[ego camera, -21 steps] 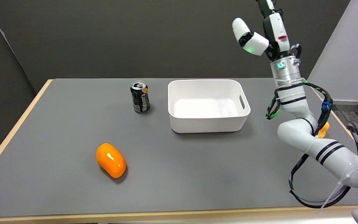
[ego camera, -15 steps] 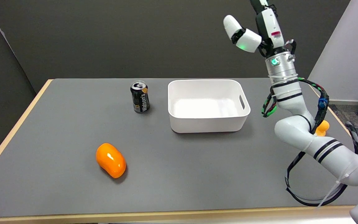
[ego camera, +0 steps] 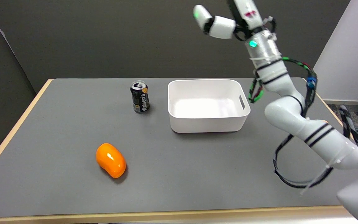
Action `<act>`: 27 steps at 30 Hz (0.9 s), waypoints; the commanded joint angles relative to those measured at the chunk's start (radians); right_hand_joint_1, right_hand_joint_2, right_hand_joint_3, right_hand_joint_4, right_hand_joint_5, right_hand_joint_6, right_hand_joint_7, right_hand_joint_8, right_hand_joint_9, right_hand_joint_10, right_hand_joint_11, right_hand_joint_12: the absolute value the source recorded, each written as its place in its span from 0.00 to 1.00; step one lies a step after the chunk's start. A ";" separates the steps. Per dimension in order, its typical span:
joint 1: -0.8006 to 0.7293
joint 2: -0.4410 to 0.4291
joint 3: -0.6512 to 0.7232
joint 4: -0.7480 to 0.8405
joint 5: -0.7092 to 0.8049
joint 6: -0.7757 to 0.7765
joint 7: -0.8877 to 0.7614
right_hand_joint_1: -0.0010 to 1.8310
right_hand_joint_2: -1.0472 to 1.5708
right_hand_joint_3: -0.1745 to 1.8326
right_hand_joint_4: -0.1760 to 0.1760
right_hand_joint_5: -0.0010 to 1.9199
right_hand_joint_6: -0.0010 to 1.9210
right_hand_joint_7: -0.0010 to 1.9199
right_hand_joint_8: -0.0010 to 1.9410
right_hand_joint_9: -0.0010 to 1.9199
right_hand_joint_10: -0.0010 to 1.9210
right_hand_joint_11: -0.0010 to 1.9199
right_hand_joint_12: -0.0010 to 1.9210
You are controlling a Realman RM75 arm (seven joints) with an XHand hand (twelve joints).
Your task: Pick up the black can.
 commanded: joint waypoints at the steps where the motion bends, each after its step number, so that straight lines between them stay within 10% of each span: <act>1: 0.472 -0.122 -0.415 -0.128 -0.265 -0.419 0.025 0.23 0.63 0.57 0.53 0.09 0.24 0.10 0.17 0.04 0.32 0.00 0.39; 27: 0.556 -0.383 -0.638 -0.762 -0.314 -0.497 0.063 0.21 0.63 0.55 0.62 0.08 0.22 0.08 0.14 0.02 0.29 0.00 0.40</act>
